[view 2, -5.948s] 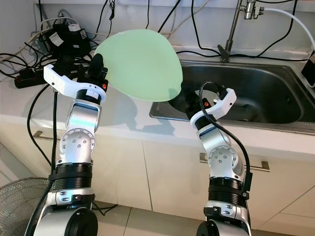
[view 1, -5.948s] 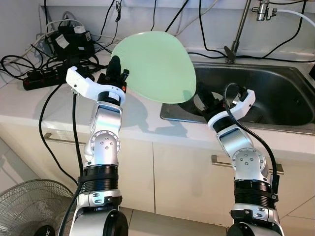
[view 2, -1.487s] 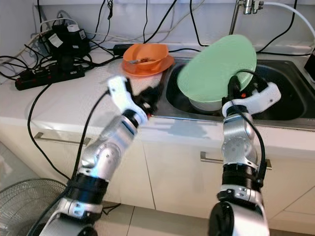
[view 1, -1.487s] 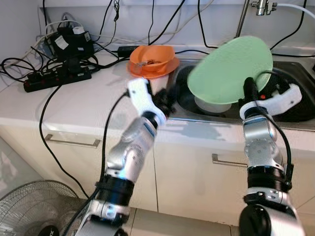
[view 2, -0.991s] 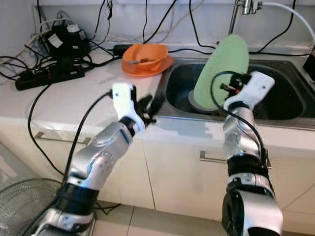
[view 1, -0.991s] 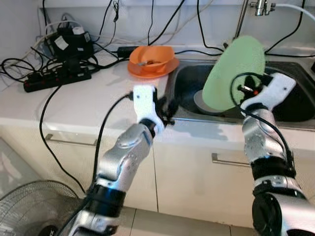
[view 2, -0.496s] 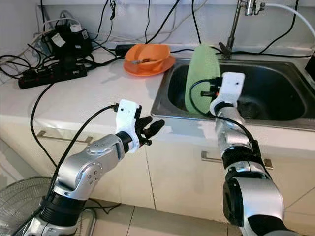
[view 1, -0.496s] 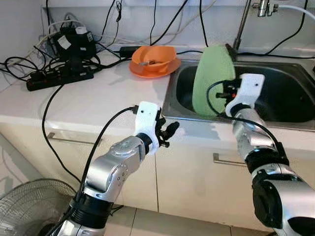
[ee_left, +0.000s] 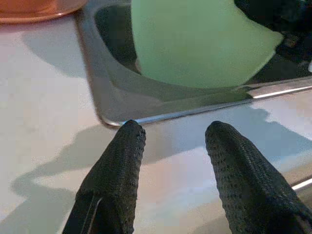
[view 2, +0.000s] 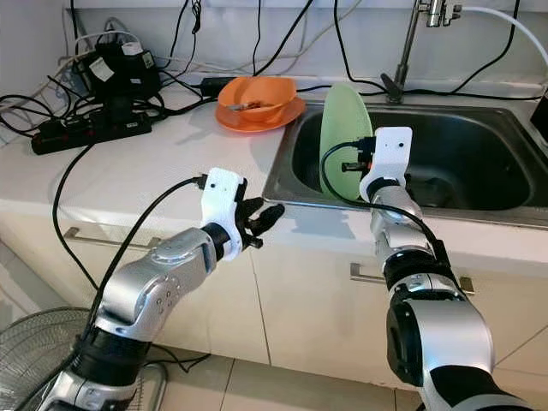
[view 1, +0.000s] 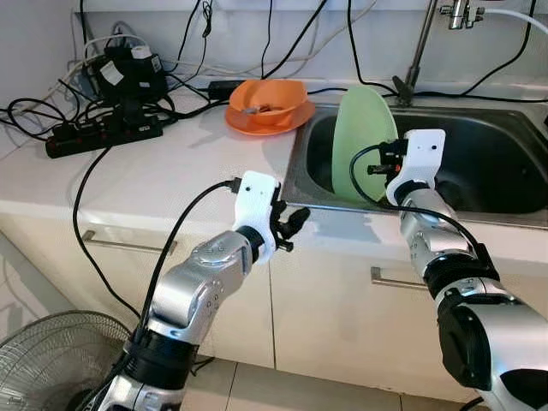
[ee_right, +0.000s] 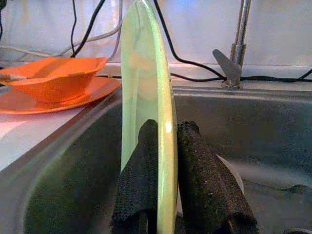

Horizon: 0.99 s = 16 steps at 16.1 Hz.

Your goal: Kitchen organization

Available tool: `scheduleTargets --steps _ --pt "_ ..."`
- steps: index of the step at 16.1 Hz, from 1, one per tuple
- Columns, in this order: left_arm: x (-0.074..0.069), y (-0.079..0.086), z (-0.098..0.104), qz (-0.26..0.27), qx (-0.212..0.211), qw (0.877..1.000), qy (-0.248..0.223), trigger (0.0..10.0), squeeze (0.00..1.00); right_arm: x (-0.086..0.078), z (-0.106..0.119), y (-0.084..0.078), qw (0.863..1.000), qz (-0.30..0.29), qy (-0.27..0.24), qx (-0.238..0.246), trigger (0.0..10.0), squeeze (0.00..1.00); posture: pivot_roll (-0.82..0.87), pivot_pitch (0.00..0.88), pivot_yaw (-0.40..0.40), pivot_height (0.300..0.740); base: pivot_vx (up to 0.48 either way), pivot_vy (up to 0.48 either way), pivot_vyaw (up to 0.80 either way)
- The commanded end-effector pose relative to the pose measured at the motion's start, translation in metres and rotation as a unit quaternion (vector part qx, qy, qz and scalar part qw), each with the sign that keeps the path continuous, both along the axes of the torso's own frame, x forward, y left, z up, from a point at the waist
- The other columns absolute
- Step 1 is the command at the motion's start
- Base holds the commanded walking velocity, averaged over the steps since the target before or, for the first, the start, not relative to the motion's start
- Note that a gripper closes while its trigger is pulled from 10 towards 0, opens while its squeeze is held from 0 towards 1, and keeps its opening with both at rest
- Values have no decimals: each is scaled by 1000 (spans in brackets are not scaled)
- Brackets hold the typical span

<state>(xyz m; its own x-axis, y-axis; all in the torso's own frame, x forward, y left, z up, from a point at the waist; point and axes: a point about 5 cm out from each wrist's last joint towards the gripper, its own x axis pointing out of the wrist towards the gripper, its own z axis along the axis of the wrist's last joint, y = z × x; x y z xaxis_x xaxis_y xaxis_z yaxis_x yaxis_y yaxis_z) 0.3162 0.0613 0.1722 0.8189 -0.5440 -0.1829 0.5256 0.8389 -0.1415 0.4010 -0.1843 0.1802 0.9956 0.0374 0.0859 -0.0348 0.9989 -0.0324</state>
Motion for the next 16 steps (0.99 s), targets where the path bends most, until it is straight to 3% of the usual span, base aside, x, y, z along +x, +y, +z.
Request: scheduleTargets --steps 1,5,8,11,16 --pt "6 2 1 6 2 1000 -12 10000 0 2 2 5 1000 9 -1 -6 10000 0 99 0 61 740 0 0 0" --pt "7 -7 -7 -9 -6 1000 -20 10000 0 0 -2 6 1000 10 5 -8 10000 0 89 0 66 740 0 0 0" --pt "1 -17 -12 -59 -4 998 -31 10000 0 0 -5 6 1000 15 11 -13 10000 0 90 0 64 740 0 0 0" --pt "-4 -20 -12 -90 3 995 -37 10000 0 0 -7 9 1000 20 16 -12 10000 0 93 0 64 740 0 0 0" --pt "-4 -18 -13 -96 8 995 -42 10000 0 -1 -10 9 999 23 23 -11 10000 0 95 0 63 740 0 0 0"
